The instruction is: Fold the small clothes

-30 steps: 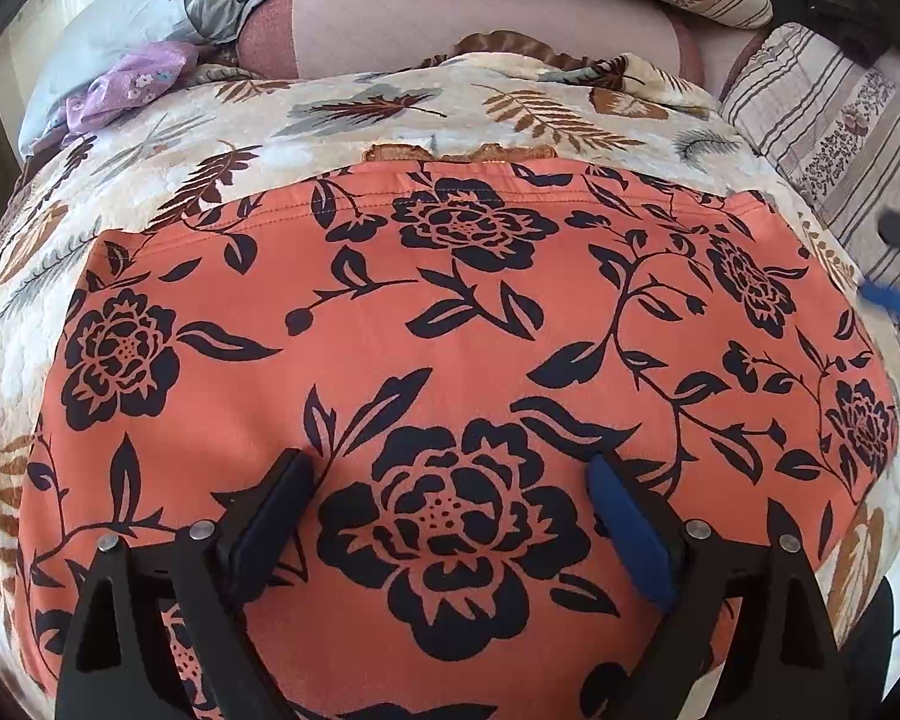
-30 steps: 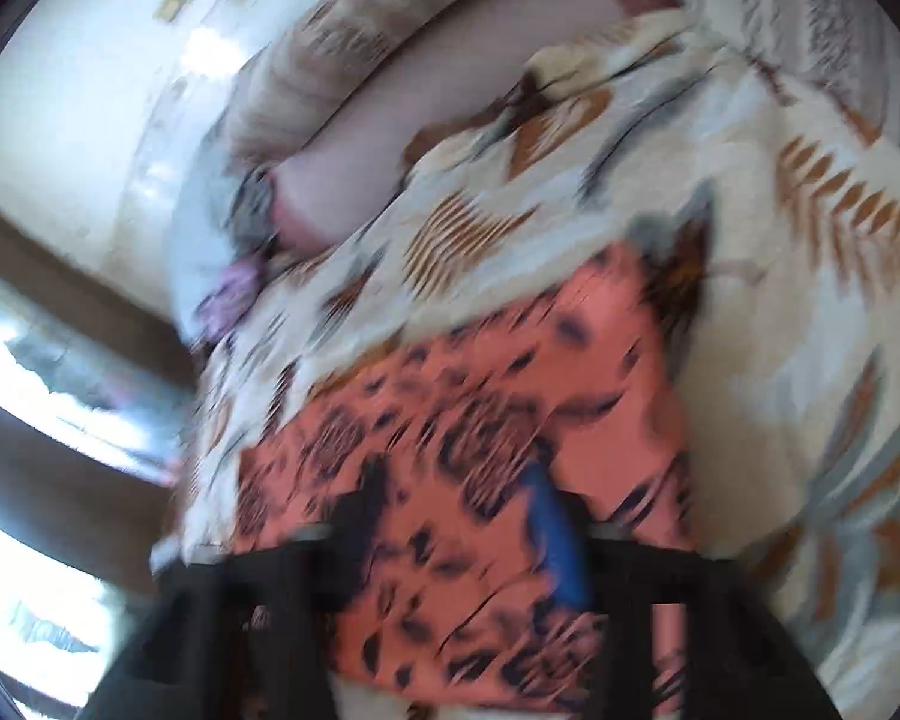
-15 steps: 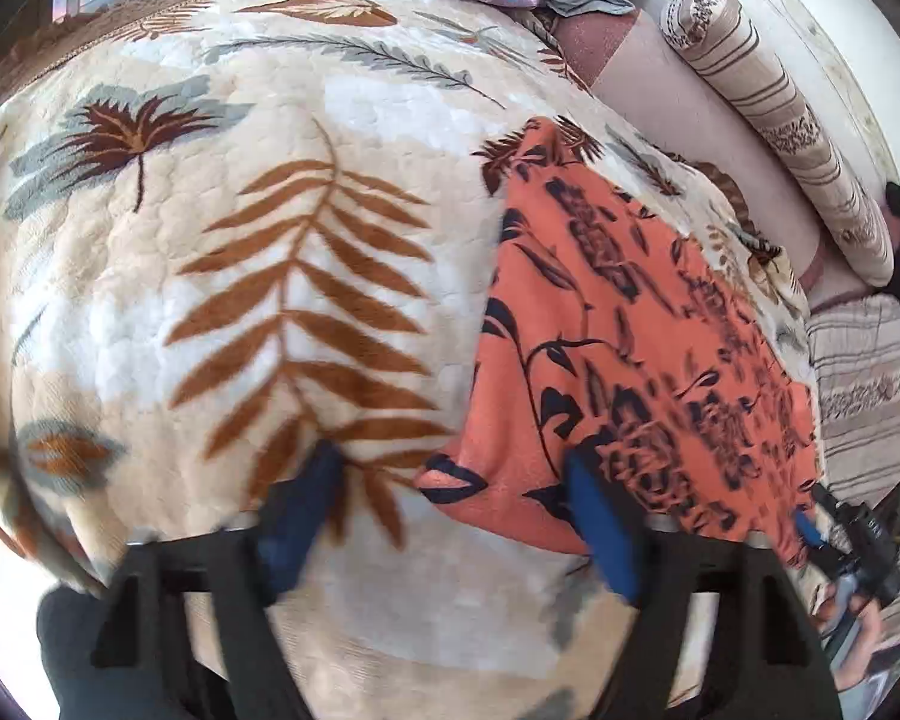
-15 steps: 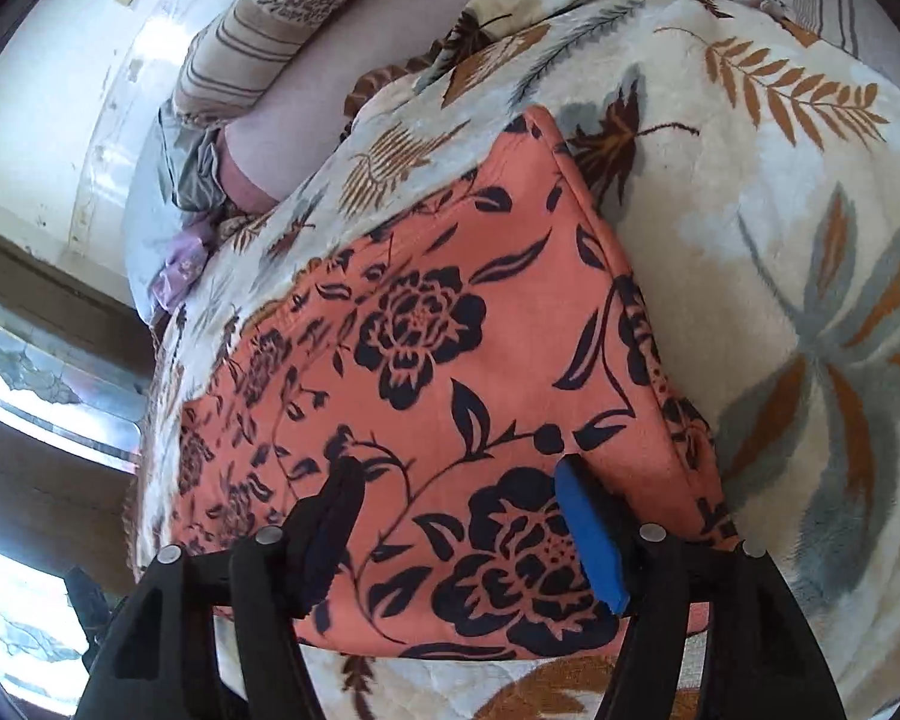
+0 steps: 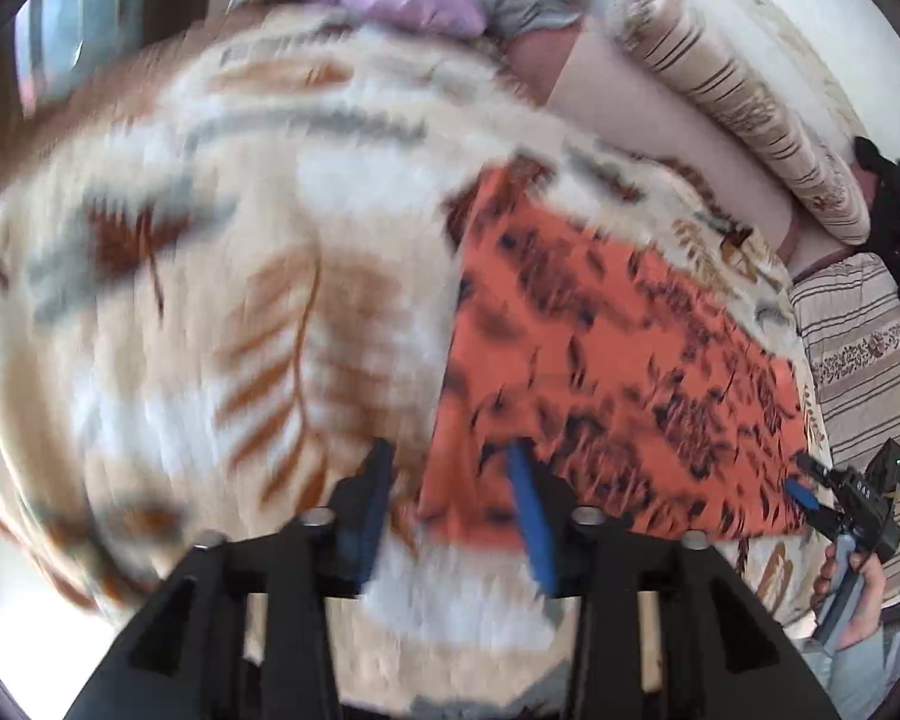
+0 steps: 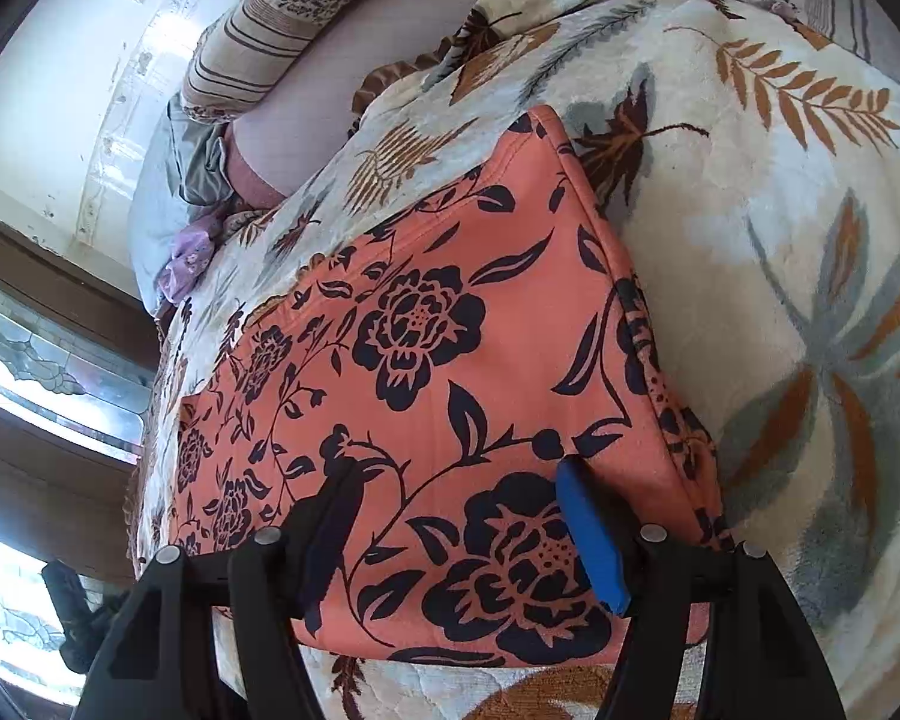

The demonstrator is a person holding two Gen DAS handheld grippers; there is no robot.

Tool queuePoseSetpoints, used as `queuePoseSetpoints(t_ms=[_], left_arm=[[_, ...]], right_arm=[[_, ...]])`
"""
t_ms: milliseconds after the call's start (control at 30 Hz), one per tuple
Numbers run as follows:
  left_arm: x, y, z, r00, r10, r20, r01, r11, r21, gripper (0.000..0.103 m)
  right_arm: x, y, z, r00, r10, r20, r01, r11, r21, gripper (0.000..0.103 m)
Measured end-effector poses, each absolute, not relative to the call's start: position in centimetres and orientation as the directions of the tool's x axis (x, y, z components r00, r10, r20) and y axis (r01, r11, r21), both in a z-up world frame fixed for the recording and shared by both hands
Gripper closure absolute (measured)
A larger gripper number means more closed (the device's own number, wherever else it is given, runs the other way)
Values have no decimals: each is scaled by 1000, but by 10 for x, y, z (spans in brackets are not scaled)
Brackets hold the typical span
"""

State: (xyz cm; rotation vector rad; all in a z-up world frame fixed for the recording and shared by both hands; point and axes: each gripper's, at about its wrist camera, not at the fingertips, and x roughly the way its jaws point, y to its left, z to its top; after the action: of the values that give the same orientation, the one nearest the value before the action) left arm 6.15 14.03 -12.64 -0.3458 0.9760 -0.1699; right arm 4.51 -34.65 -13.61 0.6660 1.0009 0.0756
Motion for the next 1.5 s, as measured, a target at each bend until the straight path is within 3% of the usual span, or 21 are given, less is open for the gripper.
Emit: queuePoseSetpoints(t_ms=[33,67,233,267,300,333,367,467,600,700,767,833,1000,1067,1133,1200,1333,1500], left_arm=[[73,138,-118,579,-296,-760,13,935,-354,36],[91,133,-112,595,-300,-746,41,938,-345,34],[201,117,-142,497,-347,-795,42,925,-377,34],[217,115,-151,475,-349,-808,33,925,-380,36],[232,111,-161,455,-360,-814,32,921,-389,45],[243,108,-170,432,-355,-829,36,925,-377,84],[251,107,-180,401,-314,-861,21,942,-334,87],[255,127,-188,445,-333,-831,-58,916,-398,88],[248,134,-186,473,-286,-833,-69,931,-359,88],[239,125,-176,506,-213,-836,-38,963,-268,85],[235,123,-168,533,-181,-826,-24,973,-229,67],[234,119,-160,553,-147,-820,-11,983,-183,61],[232,112,-154,558,-128,-820,21,990,-140,60],[232,109,-148,573,-128,-810,36,991,-131,46],[231,107,-140,595,-122,-795,45,992,-119,40],[235,104,-138,598,-122,-792,50,992,-115,39],[244,98,-144,583,-134,-801,60,991,-122,39],[258,95,-168,528,-98,-844,36,995,-93,39]], right_arm=[[45,-347,-136,554,357,-752,234,800,553,33],[45,-348,-137,556,361,-749,233,798,556,33],[44,-350,-137,557,376,-740,226,789,571,32],[44,-352,-138,558,383,-736,226,783,579,32],[44,-353,-138,558,391,-732,228,776,589,32],[44,-355,-139,558,399,-727,227,770,597,33],[44,-356,-139,558,405,-725,225,766,602,33],[44,-357,-140,557,416,-718,217,762,610,33],[44,-356,-141,555,410,-724,211,772,599,33],[44,-353,-140,555,403,-728,204,782,588,32],[44,-353,-140,552,399,-732,205,786,583,32],[45,-351,-140,547,394,-739,210,790,577,32],[55,-349,-132,496,386,-778,257,790,556,32],[63,-350,-119,501,408,-763,246,778,578,31],[79,-356,-102,552,390,-737,216,787,578,31],[101,-367,-96,579,373,-725,219,785,579,31],[149,-387,-113,593,489,-640,216,669,711,31],[191,-408,-151,582,475,-660,312,618,721,31]])
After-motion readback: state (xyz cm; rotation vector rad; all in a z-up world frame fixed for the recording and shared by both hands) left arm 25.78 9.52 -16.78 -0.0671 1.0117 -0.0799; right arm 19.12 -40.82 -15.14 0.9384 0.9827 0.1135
